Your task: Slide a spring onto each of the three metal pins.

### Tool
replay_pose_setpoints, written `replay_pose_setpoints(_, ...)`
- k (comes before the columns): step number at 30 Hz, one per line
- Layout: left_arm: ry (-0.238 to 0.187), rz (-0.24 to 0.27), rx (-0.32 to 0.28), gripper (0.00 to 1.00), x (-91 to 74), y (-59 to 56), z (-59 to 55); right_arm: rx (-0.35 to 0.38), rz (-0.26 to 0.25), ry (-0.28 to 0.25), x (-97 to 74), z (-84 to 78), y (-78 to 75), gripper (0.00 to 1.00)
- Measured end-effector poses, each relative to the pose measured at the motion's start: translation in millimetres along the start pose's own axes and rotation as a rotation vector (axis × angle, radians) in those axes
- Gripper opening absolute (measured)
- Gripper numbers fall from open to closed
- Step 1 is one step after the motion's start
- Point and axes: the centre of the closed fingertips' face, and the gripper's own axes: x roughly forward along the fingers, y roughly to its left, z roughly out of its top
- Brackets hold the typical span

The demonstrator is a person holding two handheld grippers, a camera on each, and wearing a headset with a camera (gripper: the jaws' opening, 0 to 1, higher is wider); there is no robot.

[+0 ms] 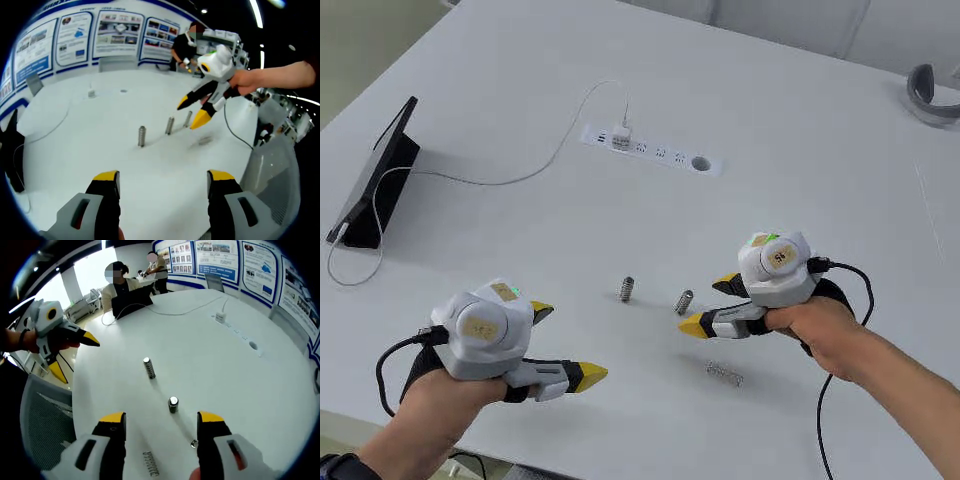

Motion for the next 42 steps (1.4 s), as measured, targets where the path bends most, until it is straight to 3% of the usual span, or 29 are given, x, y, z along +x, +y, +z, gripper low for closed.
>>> replay_pose_setpoints(21,-0.003,-0.002,0.014,0.73,2.1,-7.0,7.0,0.108,-0.041,-0.129,-20.9,-7.5,12.2,0.64)
replay_pose_setpoints(42,-0.007,0.004,0.012,0.73,2.6,-9.4,9.7,0.189,-0.091,-0.185,-42.4,-32.2,15.6,0.68)
